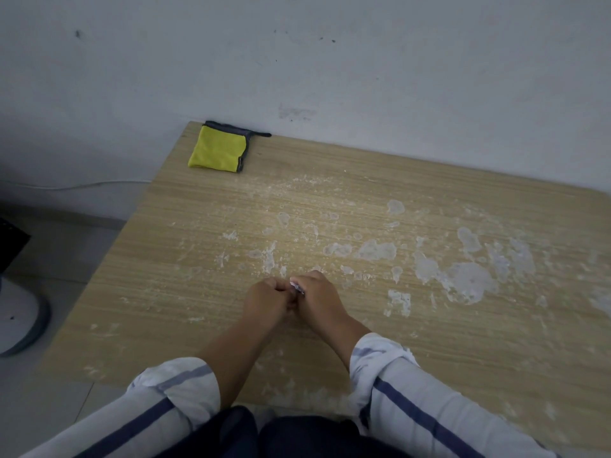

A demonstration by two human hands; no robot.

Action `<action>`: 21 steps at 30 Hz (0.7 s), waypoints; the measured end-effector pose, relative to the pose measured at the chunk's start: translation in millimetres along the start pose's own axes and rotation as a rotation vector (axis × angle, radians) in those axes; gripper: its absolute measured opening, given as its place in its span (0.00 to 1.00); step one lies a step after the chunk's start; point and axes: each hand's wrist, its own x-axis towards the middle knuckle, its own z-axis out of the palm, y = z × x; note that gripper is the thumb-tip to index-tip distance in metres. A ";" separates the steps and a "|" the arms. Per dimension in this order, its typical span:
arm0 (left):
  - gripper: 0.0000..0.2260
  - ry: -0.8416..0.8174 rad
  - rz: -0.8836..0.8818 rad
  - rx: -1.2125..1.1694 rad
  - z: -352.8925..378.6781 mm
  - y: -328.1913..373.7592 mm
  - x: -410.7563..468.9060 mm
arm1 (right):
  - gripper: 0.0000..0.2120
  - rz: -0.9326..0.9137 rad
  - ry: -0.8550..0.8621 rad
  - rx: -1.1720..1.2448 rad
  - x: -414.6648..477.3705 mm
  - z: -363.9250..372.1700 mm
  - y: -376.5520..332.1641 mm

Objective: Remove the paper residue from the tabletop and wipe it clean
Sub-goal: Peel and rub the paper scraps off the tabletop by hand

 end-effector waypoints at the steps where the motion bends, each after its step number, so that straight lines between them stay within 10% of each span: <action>1: 0.03 0.002 0.007 0.017 0.9 0.5 -0.3 | 0.05 -0.011 -0.016 -0.002 -0.5 -1.0 -1.3; 10: 0.14 0.001 0.061 0.141 0.3 7.3 -7.4 | 0.15 0.037 -0.047 -0.062 4.7 0.5 0.8; 21: 0.04 0.044 0.077 0.284 4.0 7.0 10.5 | 0.09 -0.118 -0.132 -0.253 15.0 -21.3 8.0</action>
